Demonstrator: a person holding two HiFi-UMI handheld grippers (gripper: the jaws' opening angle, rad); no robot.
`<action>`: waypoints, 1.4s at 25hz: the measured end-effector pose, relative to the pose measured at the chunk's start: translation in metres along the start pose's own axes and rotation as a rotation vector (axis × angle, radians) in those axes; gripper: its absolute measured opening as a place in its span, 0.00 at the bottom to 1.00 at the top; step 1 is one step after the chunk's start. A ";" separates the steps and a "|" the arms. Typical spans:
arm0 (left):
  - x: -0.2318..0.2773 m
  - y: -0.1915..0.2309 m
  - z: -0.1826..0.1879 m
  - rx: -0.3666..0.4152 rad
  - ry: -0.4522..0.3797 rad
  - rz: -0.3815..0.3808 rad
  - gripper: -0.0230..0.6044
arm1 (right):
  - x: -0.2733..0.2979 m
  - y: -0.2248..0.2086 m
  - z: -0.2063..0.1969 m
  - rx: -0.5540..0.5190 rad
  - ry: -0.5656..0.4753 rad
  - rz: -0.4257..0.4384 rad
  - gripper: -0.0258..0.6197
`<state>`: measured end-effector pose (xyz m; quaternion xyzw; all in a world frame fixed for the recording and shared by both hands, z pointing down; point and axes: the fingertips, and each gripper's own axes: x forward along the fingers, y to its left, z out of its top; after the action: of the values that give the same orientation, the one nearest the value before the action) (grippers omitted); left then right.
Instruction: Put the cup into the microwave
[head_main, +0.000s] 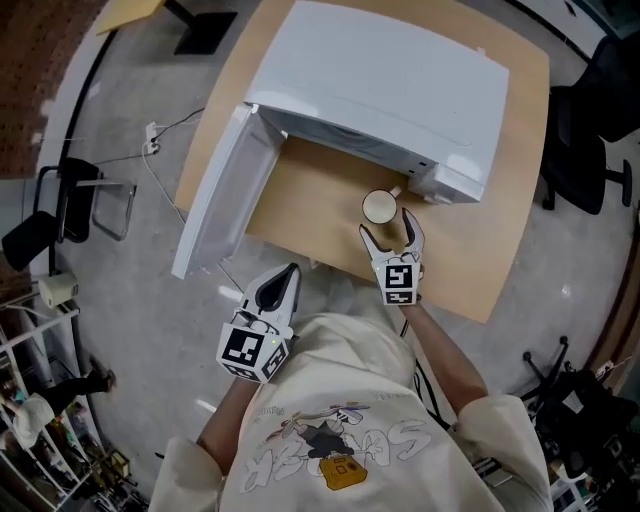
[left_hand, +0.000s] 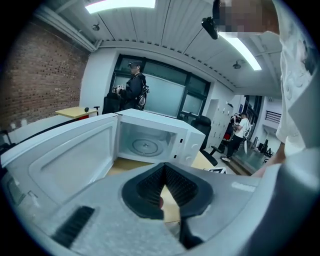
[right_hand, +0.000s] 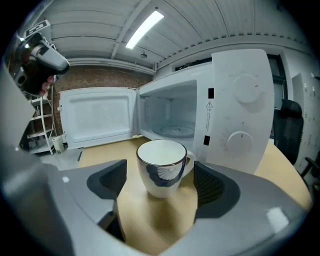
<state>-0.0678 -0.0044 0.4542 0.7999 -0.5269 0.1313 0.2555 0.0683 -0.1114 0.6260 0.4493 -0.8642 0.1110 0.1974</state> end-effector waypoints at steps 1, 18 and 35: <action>-0.004 0.004 -0.001 -0.005 -0.001 0.016 0.04 | 0.008 0.000 -0.002 -0.005 0.003 0.003 0.70; -0.025 0.017 -0.014 -0.059 -0.010 0.064 0.04 | 0.032 0.004 0.005 -0.004 0.058 0.029 0.64; -0.043 0.049 -0.012 -0.070 -0.031 0.097 0.04 | 0.097 0.016 0.118 -0.019 -0.129 0.005 0.63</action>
<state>-0.1291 0.0198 0.4570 0.7660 -0.5732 0.1124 0.2685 -0.0230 -0.2169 0.5625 0.4514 -0.8773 0.0740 0.1454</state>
